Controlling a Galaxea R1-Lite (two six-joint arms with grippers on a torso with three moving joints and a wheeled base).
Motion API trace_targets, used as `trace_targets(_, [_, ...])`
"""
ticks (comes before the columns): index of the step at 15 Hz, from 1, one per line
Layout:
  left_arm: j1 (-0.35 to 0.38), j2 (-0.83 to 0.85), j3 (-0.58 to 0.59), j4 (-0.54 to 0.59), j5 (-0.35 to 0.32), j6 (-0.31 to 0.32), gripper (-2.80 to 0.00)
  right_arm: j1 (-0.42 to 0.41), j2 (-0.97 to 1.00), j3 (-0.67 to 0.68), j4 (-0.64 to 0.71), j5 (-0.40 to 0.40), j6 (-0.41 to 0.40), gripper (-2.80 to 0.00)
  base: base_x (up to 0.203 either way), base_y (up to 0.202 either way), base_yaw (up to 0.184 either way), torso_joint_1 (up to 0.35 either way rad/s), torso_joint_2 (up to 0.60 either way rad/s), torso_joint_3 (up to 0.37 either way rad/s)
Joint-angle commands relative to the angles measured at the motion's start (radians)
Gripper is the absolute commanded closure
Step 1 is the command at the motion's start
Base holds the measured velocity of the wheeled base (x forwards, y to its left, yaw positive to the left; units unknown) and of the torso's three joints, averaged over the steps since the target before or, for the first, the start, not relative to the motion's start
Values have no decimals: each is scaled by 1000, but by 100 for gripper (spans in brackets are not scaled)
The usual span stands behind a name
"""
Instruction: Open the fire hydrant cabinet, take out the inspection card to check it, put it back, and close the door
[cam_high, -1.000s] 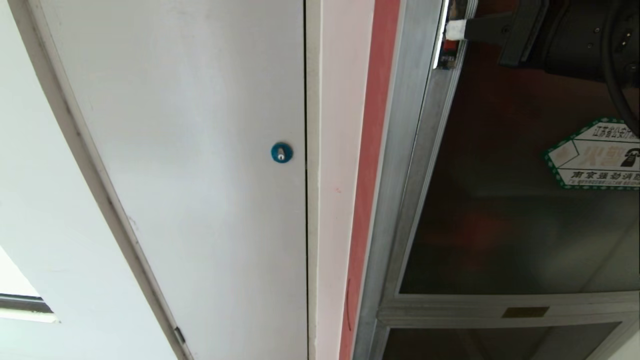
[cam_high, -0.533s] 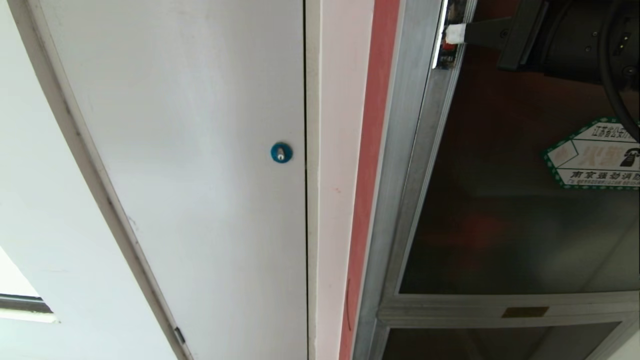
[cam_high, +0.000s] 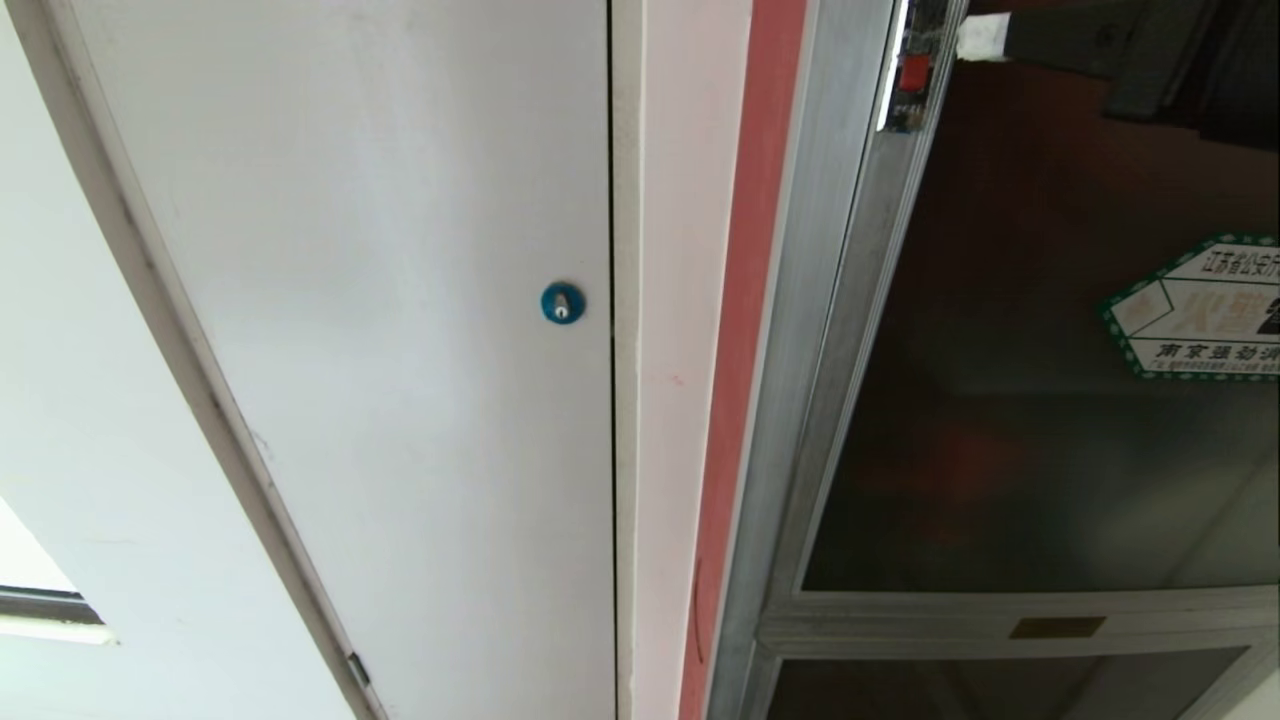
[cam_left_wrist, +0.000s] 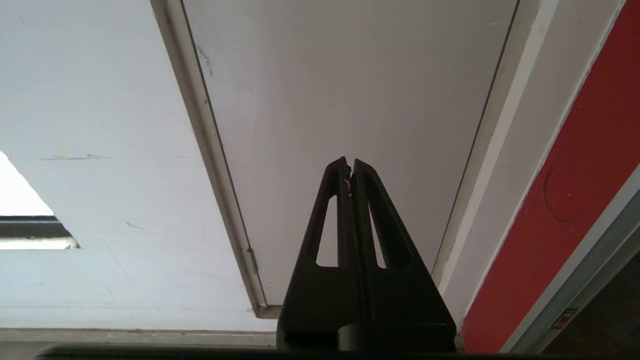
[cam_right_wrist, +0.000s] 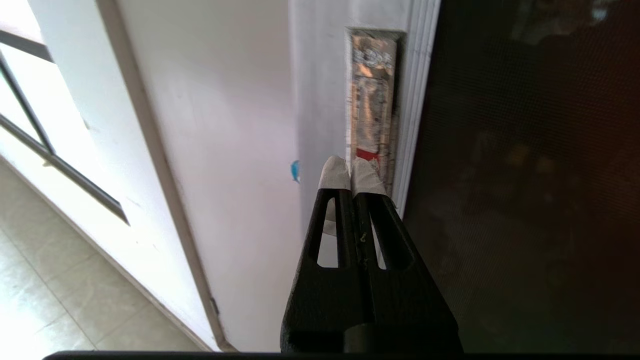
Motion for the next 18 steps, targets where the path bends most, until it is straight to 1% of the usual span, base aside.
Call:
trace_targets(1, [0,1,14,-1,0,0,0,34,-120,35,-1,5,1,0,0,0,0,0,0,0])
trace_targets(3, [0,1,14,-1,0,0,0,43,-201,84,0,4,1,0,0,0,0,0,0,0])
trace_targets(5, [0,1,12,-1,0,1,0,44,-294,166,-2,3,2,0,0,0,0,0,0,0])
trace_targets(6, [0,1,14,-1,0,0,0,42,-333,201,-2,3,8,0,0,0,0,0,0,0])
trace_targets(7, [0,1,13,-1,0,1,0,25,-368,232,-2,3,33,0,0,0,0,0,0,0])
trace_targets(9, [0,1,14,-1,0,0,0,-84,-413,268,-2,16,76,0,0,0,0,0,0,0])
trace_targets(10, [0,1,14,-1,0,1,0,-125,-447,284,0,20,93,0,0,0,0,0,0,0])
trace_targets(11, [0,1,14,-1,0,0,0,-160,-483,303,2,20,100,0,0,0,0,0,0,0])
trace_targets(13, [0,1,14,-1,0,0,0,-264,-552,377,4,15,104,0,0,0,0,0,0,0])
trace_targets(14, [0,1,14,-1,0,0,0,-301,-599,432,5,4,105,0,0,0,0,0,0,0])
trace_targets(16, [0,1,14,-1,0,0,0,-348,-719,538,6,-26,105,0,0,0,0,0,0,0])
trace_targets(18, [0,1,13,-1,0,0,0,-402,-833,617,42,-74,106,0,0,0,0,0,0,0])
